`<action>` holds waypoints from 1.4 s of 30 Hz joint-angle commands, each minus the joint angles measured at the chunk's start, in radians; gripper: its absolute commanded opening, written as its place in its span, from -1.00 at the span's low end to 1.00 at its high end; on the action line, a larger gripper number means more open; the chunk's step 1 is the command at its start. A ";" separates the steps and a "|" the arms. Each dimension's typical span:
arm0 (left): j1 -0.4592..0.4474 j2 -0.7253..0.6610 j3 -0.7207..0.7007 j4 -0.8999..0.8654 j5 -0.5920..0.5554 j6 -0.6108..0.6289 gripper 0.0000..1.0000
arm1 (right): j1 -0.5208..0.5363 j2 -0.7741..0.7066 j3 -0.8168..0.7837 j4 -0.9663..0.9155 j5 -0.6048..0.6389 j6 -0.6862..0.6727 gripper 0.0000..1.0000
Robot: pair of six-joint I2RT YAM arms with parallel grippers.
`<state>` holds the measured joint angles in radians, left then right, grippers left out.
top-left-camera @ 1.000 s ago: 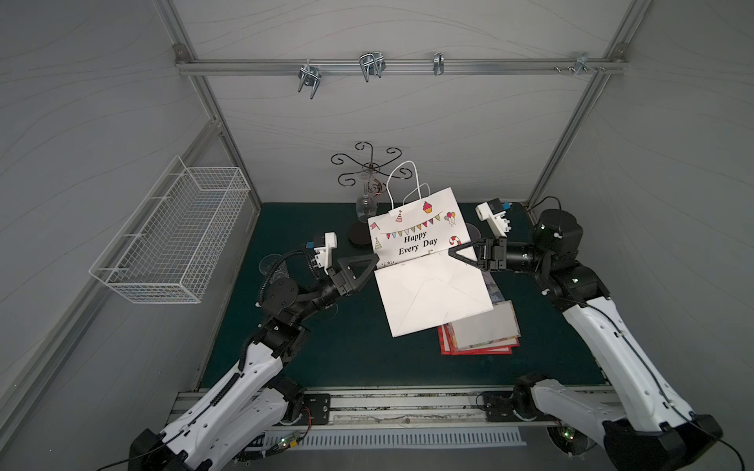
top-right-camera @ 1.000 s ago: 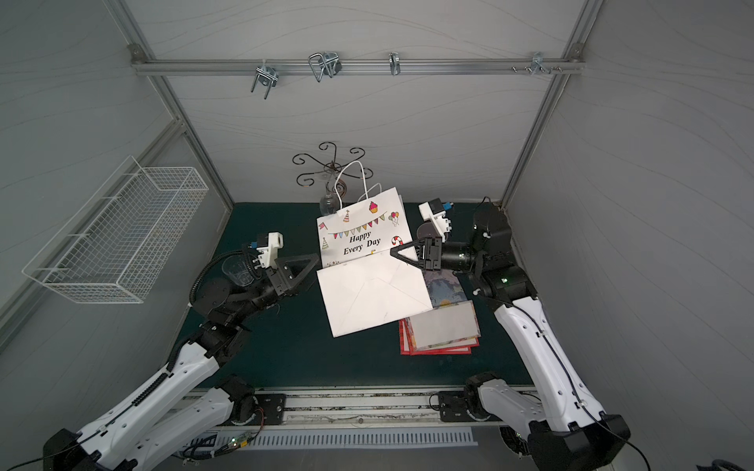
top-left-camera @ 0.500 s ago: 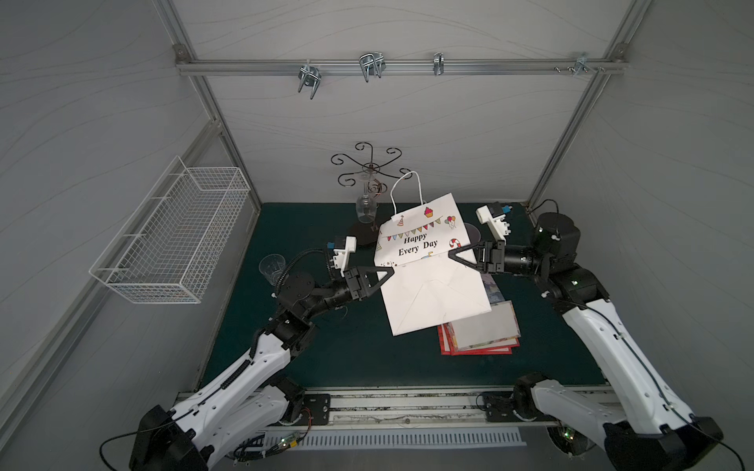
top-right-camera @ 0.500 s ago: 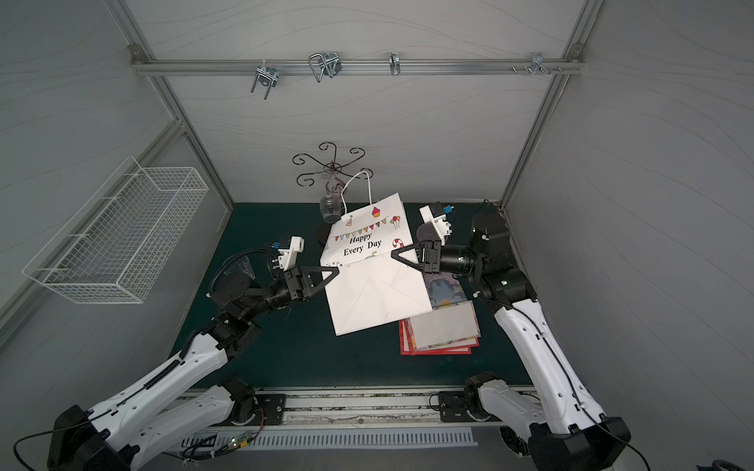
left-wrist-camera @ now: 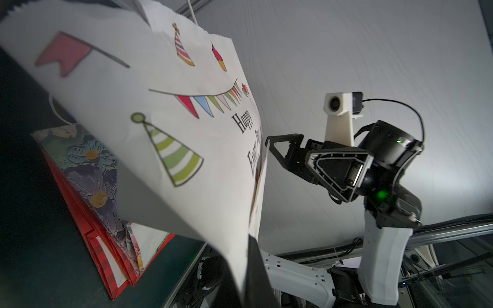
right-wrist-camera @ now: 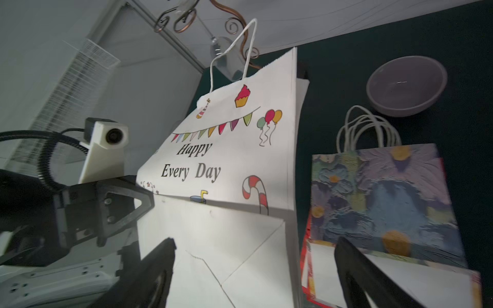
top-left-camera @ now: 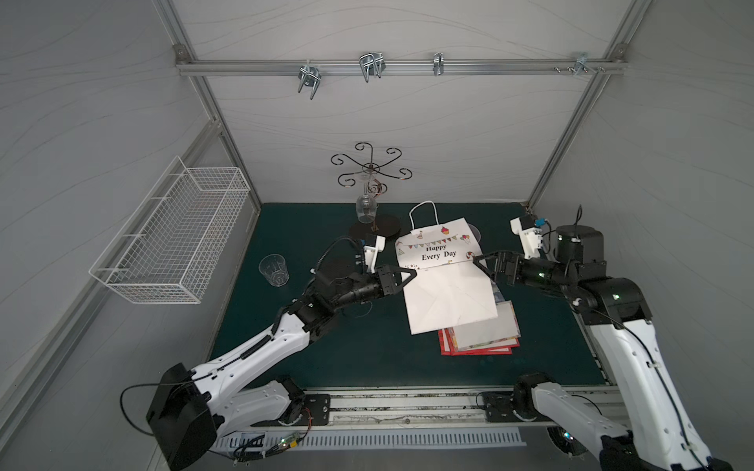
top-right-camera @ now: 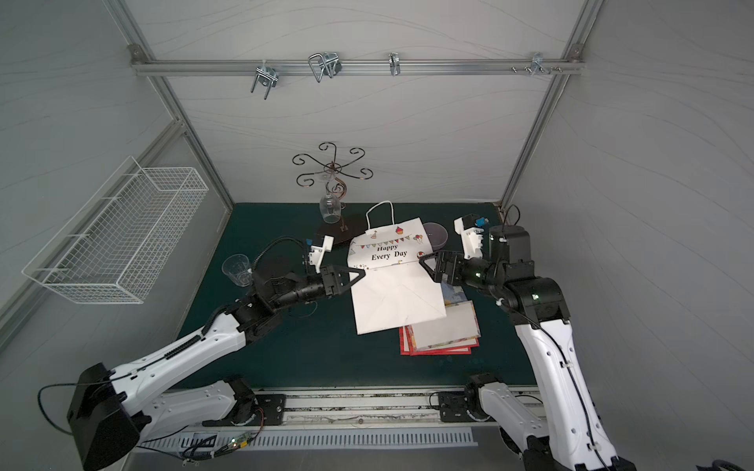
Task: Put away the paper bag
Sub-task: Place the paper bag at the center of the board.
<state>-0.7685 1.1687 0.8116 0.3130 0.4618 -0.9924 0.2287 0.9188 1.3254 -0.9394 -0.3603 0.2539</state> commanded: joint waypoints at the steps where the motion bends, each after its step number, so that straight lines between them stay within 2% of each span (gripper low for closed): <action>1: -0.081 0.147 0.117 0.100 -0.063 0.061 -1.00 | -0.006 -0.053 0.060 -0.129 0.269 -0.131 0.89; 5: -0.166 0.386 0.260 0.193 -0.086 0.049 -1.00 | -0.007 -0.085 0.114 -0.128 0.289 -0.122 0.89; 10: -0.220 0.610 0.348 0.295 -0.184 -0.014 -1.00 | -0.008 -0.101 0.099 -0.126 0.279 -0.096 0.89; 15: -0.233 0.700 0.344 0.270 -0.263 0.006 -1.00 | -0.007 -0.124 0.052 -0.099 0.249 -0.058 0.89; 21: -0.233 0.734 0.286 0.240 -0.377 0.044 -1.00 | -0.008 -0.135 0.005 -0.093 0.225 -0.038 0.89; 28: -0.233 0.802 0.281 0.198 -0.414 0.076 -1.00 | -0.008 -0.136 -0.038 -0.072 0.200 -0.009 0.89; 33: -0.235 0.795 0.268 0.150 -0.424 0.095 -0.25 | -0.007 -0.134 -0.075 -0.048 0.199 0.007 0.89; 37: -0.235 0.727 0.239 0.032 -0.527 0.118 0.33 | -0.007 -0.126 -0.123 -0.010 0.219 0.017 0.90; 39: -0.234 0.669 0.218 -0.029 -0.596 0.133 0.43 | -0.009 -0.121 -0.158 0.019 0.241 0.030 0.90; 42: -0.233 0.578 0.189 -0.131 -0.690 0.156 0.44 | -0.012 -0.116 -0.208 0.063 0.281 0.044 0.90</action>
<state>-1.0023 1.8477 1.0023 0.2680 -0.0860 -0.8730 0.2237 0.7956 1.1488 -0.9421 -0.1257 0.2710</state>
